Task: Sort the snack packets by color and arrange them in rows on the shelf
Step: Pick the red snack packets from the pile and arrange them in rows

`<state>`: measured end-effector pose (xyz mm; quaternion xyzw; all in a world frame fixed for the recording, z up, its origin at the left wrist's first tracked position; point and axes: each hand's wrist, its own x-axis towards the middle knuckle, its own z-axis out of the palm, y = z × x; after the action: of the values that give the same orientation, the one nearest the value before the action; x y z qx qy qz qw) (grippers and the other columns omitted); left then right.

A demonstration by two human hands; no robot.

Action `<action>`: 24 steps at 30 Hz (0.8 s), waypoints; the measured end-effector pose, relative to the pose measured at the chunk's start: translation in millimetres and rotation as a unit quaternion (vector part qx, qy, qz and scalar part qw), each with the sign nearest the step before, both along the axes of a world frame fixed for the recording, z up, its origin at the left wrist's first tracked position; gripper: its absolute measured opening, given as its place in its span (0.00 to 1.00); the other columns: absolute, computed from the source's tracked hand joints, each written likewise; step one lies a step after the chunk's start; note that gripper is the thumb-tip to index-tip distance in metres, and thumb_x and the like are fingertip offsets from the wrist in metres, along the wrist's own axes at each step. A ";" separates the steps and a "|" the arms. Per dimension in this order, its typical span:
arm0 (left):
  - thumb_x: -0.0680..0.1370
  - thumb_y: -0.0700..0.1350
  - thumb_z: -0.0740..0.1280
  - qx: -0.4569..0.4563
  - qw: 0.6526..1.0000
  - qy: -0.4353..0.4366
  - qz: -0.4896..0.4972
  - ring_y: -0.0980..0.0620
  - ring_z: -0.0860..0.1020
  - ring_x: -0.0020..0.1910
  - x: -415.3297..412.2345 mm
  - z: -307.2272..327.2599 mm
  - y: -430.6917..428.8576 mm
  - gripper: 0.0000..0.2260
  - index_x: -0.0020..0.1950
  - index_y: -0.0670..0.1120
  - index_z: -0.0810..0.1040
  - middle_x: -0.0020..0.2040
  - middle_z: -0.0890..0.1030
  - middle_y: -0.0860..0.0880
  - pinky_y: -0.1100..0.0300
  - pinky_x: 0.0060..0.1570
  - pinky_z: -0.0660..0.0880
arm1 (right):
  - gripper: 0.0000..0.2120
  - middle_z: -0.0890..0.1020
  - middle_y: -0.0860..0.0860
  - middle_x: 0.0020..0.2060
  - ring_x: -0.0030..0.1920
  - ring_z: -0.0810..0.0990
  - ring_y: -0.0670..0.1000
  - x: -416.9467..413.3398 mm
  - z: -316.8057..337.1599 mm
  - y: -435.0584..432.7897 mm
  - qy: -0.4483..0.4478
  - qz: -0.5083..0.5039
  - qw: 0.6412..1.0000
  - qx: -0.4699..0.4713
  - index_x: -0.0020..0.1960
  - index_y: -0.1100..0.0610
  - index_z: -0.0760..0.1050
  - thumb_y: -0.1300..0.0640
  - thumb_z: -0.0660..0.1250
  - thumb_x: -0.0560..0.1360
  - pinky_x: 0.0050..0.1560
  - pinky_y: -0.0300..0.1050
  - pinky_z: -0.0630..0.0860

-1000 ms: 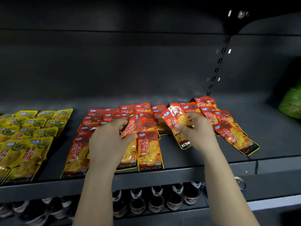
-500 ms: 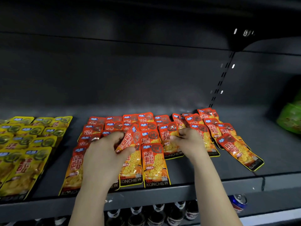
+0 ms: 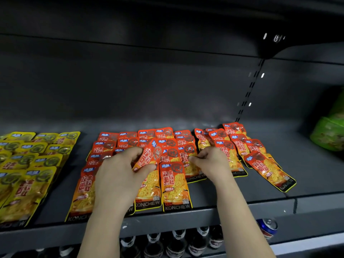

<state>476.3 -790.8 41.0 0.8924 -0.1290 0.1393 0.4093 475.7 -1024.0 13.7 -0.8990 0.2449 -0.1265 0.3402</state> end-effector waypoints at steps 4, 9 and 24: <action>0.71 0.56 0.72 -0.039 0.999 -0.015 -0.014 0.58 0.81 0.40 -3.5 -0.3 -3.7 0.09 0.46 0.54 0.81 0.39 0.83 0.60 0.53 0.43 0.79 | 0.19 0.76 0.49 0.46 0.45 0.76 0.52 -1.5 -1.1 -0.3 -0.025 -0.009 1.000 -0.011 0.52 0.55 0.71 0.48 0.75 0.70 0.41 0.44 0.71; 0.72 0.53 0.73 -0.102 0.994 -0.012 -0.048 0.58 0.81 0.35 -4.7 -1.2 -20.5 0.06 0.42 0.53 0.80 0.36 0.82 0.59 0.50 0.40 0.79 | 0.08 0.80 0.46 0.44 0.42 0.76 0.42 -10.1 11.5 0.7 -0.167 0.058 0.984 0.017 0.48 0.52 0.77 0.49 0.71 0.74 0.39 0.33 0.68; 0.67 0.44 0.73 -0.416 0.853 0.208 -0.237 0.41 0.82 0.52 -9.0 4.1 -71.1 0.15 0.52 0.41 0.82 0.50 0.85 0.42 0.48 0.54 0.79 | 0.11 0.84 0.52 0.42 0.44 0.82 0.50 -44.8 32.3 9.8 -0.258 0.298 0.872 0.289 0.48 0.56 0.80 0.63 0.74 0.67 0.47 0.45 0.79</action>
<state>467.3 -861.9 45.2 0.5891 -0.1788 -0.1099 0.7803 430.9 -1014.2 46.0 -0.7263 -0.1052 -0.1707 0.6575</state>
